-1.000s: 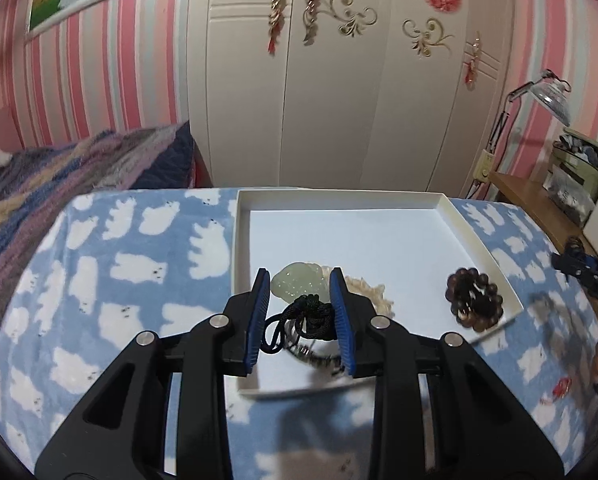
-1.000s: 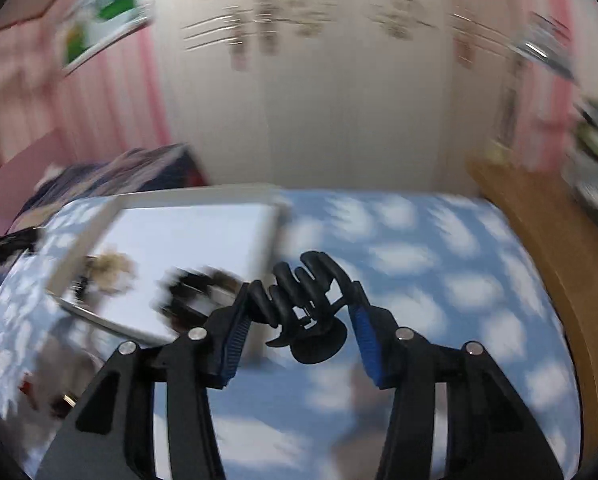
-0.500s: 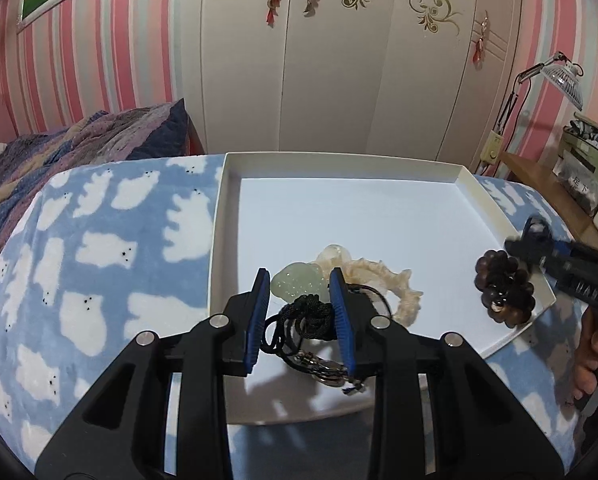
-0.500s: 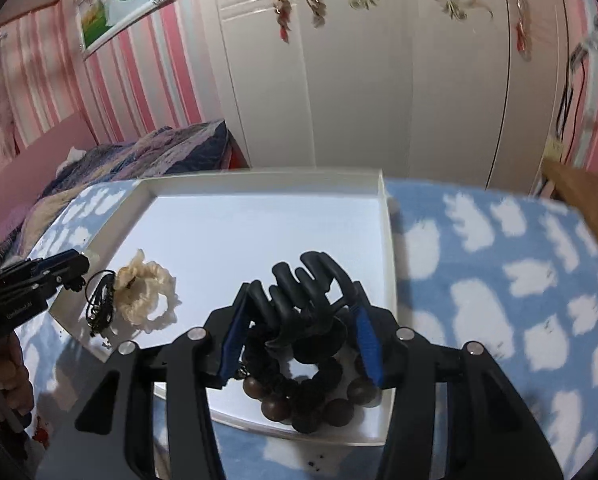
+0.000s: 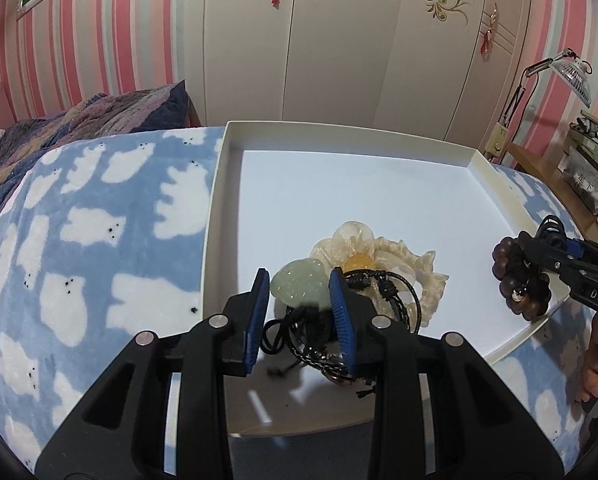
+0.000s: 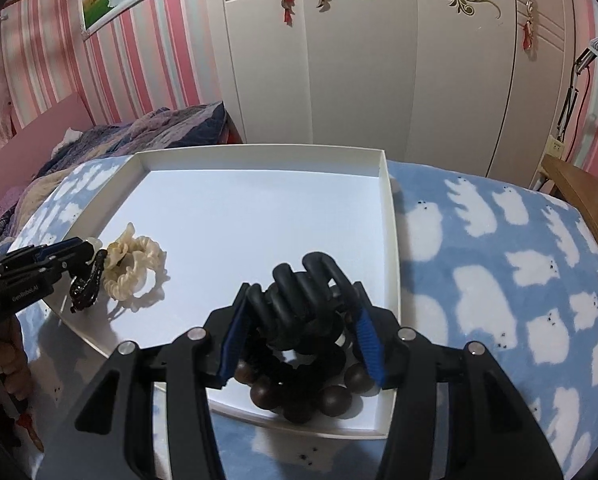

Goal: Organize jewelry
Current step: 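Open both tools in the tray and withdraw them toward the remaining jewelry, then grasp the brown pendant cord with the left tool while the right tool grasps the red knot charm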

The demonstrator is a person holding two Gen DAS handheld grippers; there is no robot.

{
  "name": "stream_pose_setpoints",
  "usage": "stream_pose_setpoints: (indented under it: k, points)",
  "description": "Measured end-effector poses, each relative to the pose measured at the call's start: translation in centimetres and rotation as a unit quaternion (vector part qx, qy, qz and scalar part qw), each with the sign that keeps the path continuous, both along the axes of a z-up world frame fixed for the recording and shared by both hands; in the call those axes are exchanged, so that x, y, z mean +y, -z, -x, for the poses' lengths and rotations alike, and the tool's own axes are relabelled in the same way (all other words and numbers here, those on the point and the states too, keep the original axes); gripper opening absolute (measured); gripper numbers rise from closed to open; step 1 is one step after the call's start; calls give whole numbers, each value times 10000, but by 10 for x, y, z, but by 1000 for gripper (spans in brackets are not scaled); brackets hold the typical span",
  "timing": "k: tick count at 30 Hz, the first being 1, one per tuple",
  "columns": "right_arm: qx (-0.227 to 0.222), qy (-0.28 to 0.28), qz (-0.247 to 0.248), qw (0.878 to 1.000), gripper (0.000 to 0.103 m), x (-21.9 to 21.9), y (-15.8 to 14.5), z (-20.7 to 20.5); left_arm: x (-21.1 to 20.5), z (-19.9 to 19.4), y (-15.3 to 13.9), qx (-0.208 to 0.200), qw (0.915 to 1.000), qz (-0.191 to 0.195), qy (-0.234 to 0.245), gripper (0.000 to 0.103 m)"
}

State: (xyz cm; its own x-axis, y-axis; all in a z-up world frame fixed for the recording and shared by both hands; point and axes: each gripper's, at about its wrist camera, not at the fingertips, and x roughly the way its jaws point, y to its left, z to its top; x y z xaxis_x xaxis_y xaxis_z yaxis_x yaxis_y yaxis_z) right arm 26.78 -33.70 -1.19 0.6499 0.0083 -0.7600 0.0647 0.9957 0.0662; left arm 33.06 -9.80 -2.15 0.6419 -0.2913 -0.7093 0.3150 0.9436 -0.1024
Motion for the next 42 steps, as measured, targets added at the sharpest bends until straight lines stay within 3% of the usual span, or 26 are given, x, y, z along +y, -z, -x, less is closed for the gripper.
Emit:
stream_pose_setpoints:
  k: [2,4,7,9,13,18,25,30,34,38,42]
  points:
    - [-5,-1,-48,10000,51,0,-1,1,0,0,0,-6,10000,6,11,40]
    - [-41,-6,-121,9999,51,0,-4,3,1,2,-4,-86,10000,-8,-17,58]
    - [-169,-33,-221,9996,51,0,-15,6,7,7,-20,-207,9996,175,-39,68]
    - [-354,-28,-318,9989,57,-1,-28,11,13,9,-33,-302,9992,267,-42,72]
    - [-747,19,-199,9970,57,1,-59,25,36,23,-74,-701,9960,522,-181,75]
    - [-1150,189,7,9932,57,-9,-99,45,60,34,-109,-998,9923,517,-528,77]
    - [-1391,430,477,9882,58,-40,-136,94,94,72,-142,-1476,9874,76,-571,77]
    - [-1404,821,443,9857,58,-76,-130,150,126,113,-135,-1533,9861,-120,-625,79]
    - [-1220,1091,337,9859,58,-93,-104,189,136,154,-110,-1430,9878,-143,-595,79]
    - [-981,1224,132,9875,58,-97,-73,214,122,186,-84,-1114,9928,103,-418,79]
    - [-636,1163,17,9912,58,-89,-41,231,82,208,-54,-827,9965,90,-117,79]
